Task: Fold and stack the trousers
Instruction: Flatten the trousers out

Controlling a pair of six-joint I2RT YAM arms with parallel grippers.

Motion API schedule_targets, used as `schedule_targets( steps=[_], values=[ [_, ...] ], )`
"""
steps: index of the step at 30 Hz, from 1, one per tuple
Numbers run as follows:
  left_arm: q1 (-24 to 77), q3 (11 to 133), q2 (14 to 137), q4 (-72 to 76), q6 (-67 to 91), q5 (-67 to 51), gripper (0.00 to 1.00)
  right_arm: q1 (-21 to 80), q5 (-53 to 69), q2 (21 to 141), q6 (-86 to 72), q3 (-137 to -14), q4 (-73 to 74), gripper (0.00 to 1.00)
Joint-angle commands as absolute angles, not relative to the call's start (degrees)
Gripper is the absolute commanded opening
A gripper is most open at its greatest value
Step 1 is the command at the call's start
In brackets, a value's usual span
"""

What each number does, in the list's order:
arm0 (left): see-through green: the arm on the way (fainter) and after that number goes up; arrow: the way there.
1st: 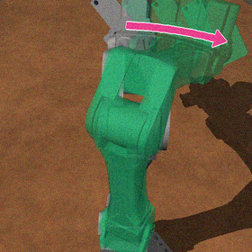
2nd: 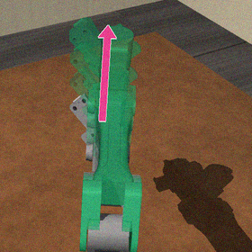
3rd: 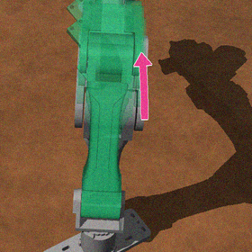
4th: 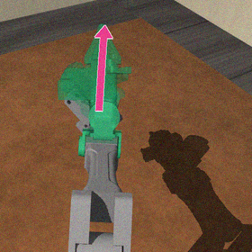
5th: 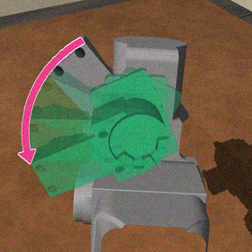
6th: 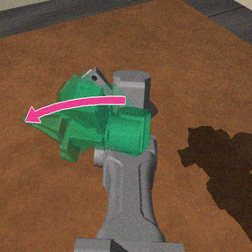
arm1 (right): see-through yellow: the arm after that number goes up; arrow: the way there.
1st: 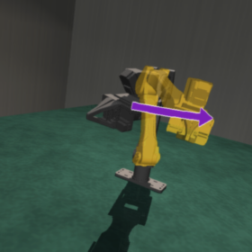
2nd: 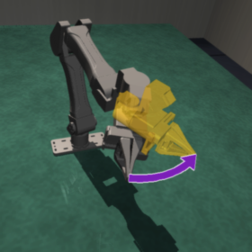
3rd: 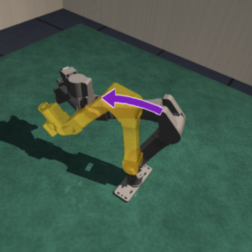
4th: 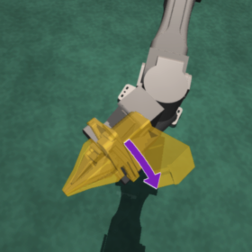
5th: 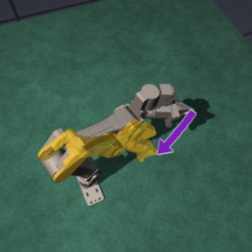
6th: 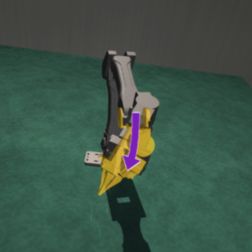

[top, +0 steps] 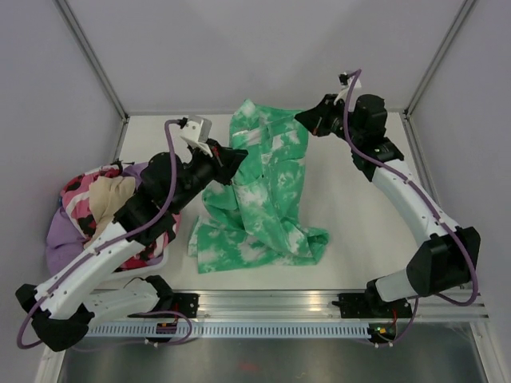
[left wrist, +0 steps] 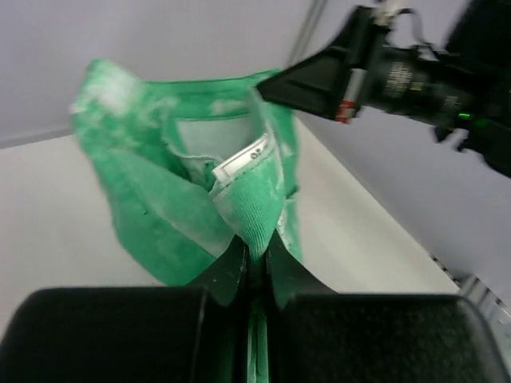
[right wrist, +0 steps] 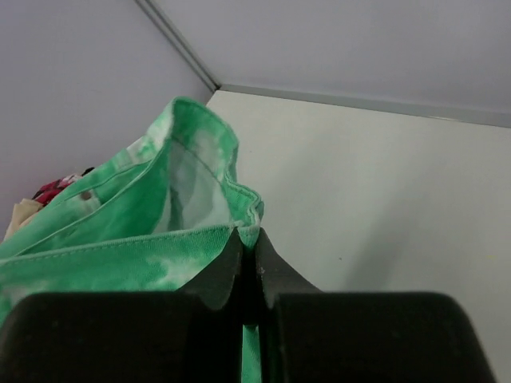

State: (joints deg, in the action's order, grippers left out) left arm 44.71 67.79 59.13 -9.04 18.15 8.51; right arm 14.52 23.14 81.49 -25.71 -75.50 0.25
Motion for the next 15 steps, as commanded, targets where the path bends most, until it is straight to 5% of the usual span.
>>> schedule_targets(
  steps=[1,9,11,12,13,15],
  values=[
    [47.36,65.75,56.34,-3.42,18.46,0.44,0.02,15.38,20.57,86.55,-28.11,-77.00,-7.11,0.00],
    [59.13,57.04,67.84,-6.05,24.76,18.69,0.02,15.38,13.72,89.30,-20.59,-77.44,2.63,0.01],
    [59.94,56.87,69.51,-7.56,29.16,21.26,0.09,15.38,9.51,87.81,-19.25,-76.30,5.00,0.00],
    [60.20,56.08,69.26,-7.30,29.61,21.36,0.17,15.38,7.75,87.28,-18.03,-75.24,5.79,0.00],
    [60.21,55.73,68.74,-6.95,29.97,21.62,0.51,15.38,7.73,86.14,-17.41,-74.71,7.11,0.00],
    [60.21,54.68,66.10,-6.94,30.41,24.68,0.99,15.38,9.74,83.43,-16.18,-72.17,7.56,0.00]
  ],
)
